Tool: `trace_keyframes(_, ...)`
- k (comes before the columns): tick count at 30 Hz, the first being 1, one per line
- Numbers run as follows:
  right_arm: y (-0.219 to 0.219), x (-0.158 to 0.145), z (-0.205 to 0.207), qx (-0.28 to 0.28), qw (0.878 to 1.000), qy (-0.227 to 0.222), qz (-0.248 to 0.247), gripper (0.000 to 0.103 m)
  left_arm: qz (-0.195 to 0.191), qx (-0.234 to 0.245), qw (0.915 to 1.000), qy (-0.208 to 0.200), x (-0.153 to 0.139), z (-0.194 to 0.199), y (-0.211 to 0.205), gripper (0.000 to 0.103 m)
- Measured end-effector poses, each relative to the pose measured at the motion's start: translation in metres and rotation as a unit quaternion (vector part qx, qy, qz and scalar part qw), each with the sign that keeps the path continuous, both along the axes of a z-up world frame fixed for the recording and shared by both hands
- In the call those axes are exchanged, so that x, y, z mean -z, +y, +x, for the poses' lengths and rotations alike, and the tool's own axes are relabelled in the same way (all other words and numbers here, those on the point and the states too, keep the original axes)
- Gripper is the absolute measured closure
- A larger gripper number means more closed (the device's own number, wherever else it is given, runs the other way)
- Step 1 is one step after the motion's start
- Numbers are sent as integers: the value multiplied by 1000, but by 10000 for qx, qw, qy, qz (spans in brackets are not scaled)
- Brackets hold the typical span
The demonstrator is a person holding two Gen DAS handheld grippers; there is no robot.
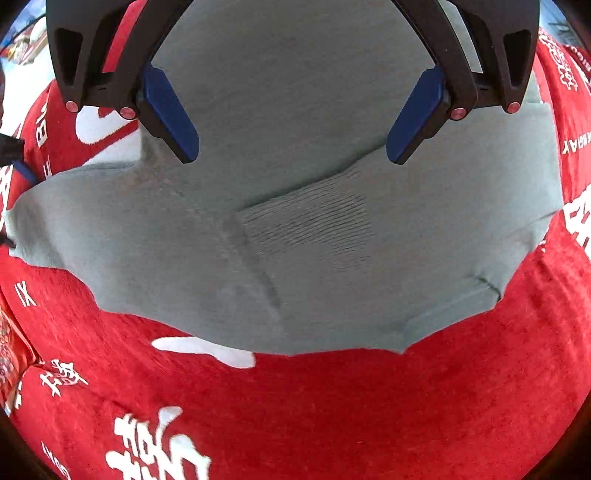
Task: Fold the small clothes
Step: 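Grasp the other sleeve with the right tool and lift it across, then lay the sleeve onto the sweatshirt body and open the right tool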
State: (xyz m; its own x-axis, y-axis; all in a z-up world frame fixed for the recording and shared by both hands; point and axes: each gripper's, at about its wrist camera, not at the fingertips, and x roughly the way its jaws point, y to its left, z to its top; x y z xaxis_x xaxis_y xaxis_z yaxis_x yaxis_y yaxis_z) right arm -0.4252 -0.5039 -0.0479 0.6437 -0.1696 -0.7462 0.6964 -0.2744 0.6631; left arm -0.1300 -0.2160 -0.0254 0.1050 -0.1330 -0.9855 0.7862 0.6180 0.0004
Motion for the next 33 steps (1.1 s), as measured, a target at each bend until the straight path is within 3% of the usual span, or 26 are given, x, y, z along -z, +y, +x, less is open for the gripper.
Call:
trace_keyframes(7, -16, -10, 21, -149, 9992, -198, -321, 0, -127, -186, 9997, 22, 0, 1, -2, 1)
trace_keyframes(9, -15, -7, 20, -123, 9995, -138, -260, 7, -105, -224, 9997, -20, -1, 4, 0, 1)
trace_keyframes(10, -14, -4, 20, -117, 9997, -95, -170, 27, -93, -243, 9996, -47, -3, 6, 4, 1)
trace_keyframes(11, -12, 0, 16, -117, 9999, -46, -66, 66, -79, -257, 9996, -73, -4, 9, 7, 1)
trace_keyframes(12, -12, 6, 16, -97, 9999, 37, 86, 87, -62, -260, 9996, -91, -5, 11, 10, 1)
trace_keyframes(13, -10, 13, 14, -16, 9997, 51, 252, 97, -34, -270, 9996, -125, -6, 13, 13, 1)
trace_keyframes(18, -3, 5, 24, -134, 9996, -236, -53, 97, -30, -463, 9988, -137, -9, 31, 36, 1)
trace_keyframes(24, 10, -37, 91, -1149, 9907, -253, -678, 97, -96, -735, 9973, -14, -9, 50, 63, 1)
trace_keyframes(33, 63, -88, 234, -2712, 9497, -529, -1472, 97, -205, -1134, 9933, -112, -24, 76, 107, 1)
